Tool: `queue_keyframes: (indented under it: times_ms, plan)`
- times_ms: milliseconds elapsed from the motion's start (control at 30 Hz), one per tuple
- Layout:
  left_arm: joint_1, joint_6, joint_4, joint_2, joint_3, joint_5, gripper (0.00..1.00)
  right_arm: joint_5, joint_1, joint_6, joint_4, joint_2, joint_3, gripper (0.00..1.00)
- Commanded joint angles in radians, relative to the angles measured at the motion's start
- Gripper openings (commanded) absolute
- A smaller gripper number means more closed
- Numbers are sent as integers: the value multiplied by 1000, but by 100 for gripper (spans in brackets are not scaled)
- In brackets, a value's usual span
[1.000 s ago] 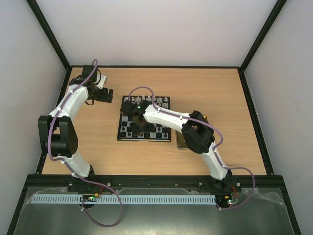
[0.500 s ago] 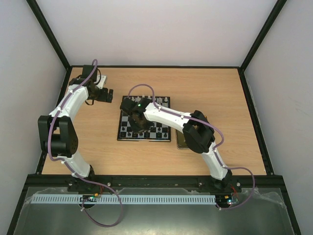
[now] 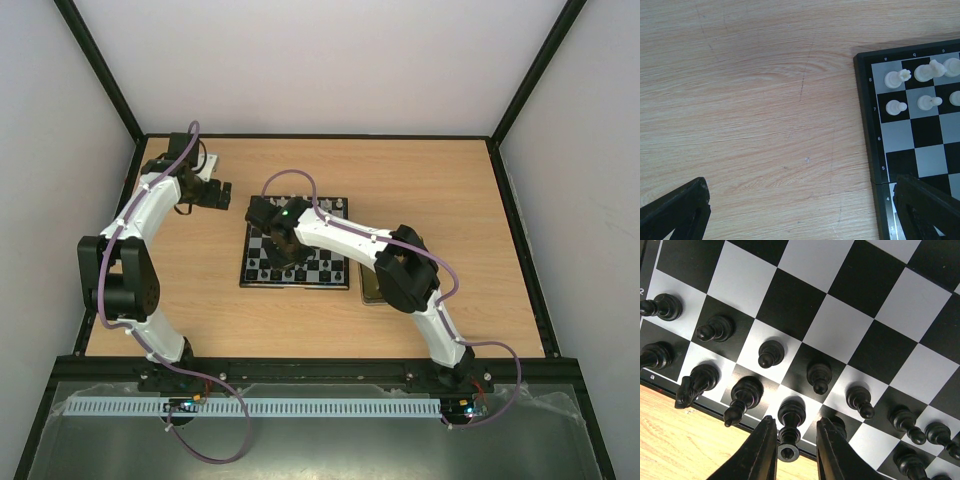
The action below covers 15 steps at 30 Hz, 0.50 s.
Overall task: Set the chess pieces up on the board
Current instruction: Place the chess piece on the chessboard.
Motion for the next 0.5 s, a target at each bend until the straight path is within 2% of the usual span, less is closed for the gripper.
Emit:
queue_keyframes:
  times_ms: [0,467]
  plan:
    - [3,-5,-5,-7,7,4,100,13,-5,4,-39,-7,16,21]
    - [3,-3,-6,-9,8,3,99,-22,-4,-3,-27,-8,-21,20]
